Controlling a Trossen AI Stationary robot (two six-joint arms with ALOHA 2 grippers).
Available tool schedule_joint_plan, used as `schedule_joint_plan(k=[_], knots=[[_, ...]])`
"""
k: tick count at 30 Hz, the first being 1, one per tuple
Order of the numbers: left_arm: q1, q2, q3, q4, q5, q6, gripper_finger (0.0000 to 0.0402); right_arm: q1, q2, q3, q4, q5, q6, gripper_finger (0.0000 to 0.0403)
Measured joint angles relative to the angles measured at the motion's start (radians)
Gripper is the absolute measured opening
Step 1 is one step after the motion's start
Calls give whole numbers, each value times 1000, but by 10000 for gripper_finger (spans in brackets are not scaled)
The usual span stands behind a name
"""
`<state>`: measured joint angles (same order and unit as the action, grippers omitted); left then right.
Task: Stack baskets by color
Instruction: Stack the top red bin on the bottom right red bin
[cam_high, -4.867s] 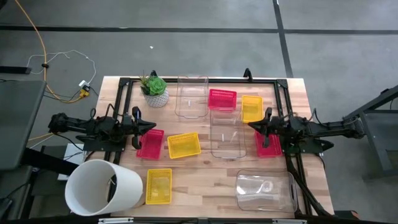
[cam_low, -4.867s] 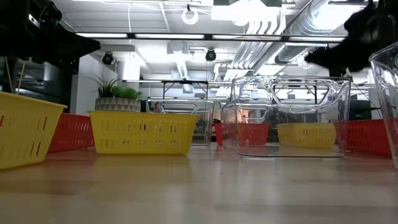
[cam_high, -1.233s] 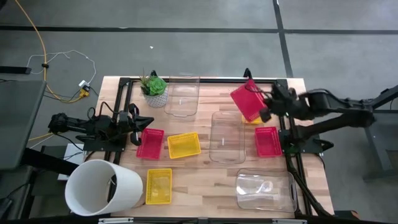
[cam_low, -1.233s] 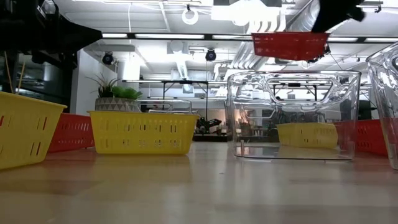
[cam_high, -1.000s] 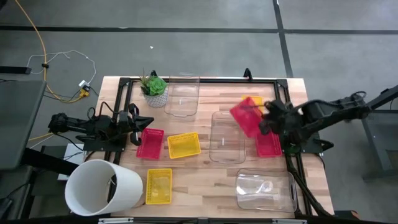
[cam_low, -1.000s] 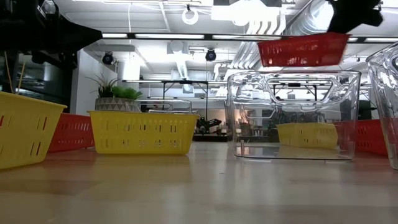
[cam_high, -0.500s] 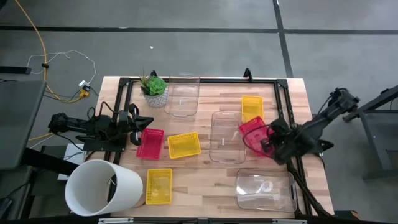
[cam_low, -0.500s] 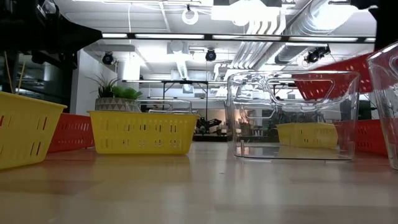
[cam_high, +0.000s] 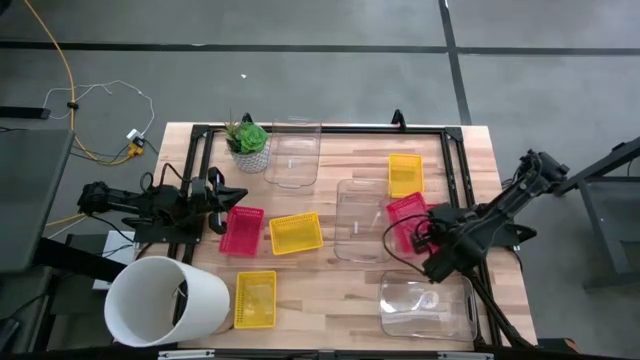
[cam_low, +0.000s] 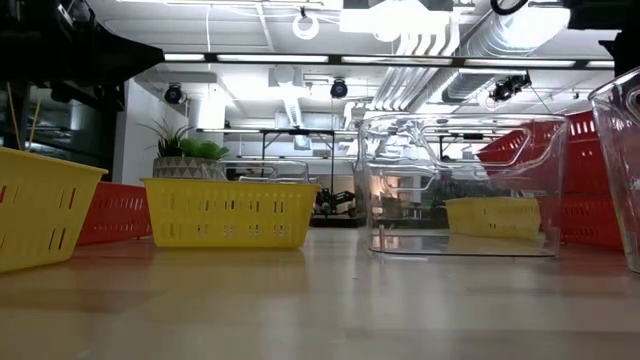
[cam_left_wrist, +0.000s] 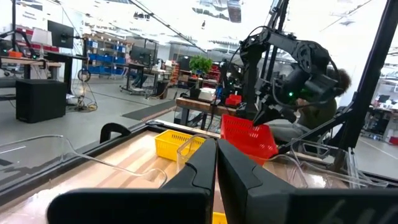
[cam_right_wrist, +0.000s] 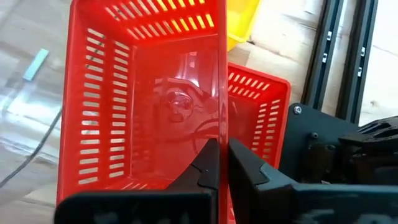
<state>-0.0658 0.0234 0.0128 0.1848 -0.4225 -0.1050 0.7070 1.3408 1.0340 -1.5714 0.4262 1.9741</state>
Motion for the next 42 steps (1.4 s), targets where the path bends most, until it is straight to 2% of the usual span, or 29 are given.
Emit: schedule_joint_plan(k=[3,9,11,12,18,23,26,28,33,37,42], knots=[[0,0,0,0,0,3,3,-2,2,45,-2,18,-14,0],[0,0,0,0,0,3,3,-6,1,232,1,235,-142,0],[0,0,0,0,0,3,3,-17,-1,281,3,272,-186,0],[0,0,0,0,0,3,3,-29,-1,289,3,261,-203,0],[0,0,0,0,0,3,3,-98,0,212,-1,40,-251,0],[0,0,0,1,-2,4,3,-135,1,211,0,-38,-312,0],[0,0,0,3,-13,6,3,-171,1,253,0,-43,-387,0],[0,0,0,9,-13,20,3,-195,1,300,1,19,-444,0],[0,0,0,25,-13,19,3,-232,1,480,1,337,-635,0],[0,0,0,24,-15,19,3,-263,1,644,2,551,-831,0],[0,0,0,24,-15,22,3,-327,-7,776,2,756,-1049,0]])
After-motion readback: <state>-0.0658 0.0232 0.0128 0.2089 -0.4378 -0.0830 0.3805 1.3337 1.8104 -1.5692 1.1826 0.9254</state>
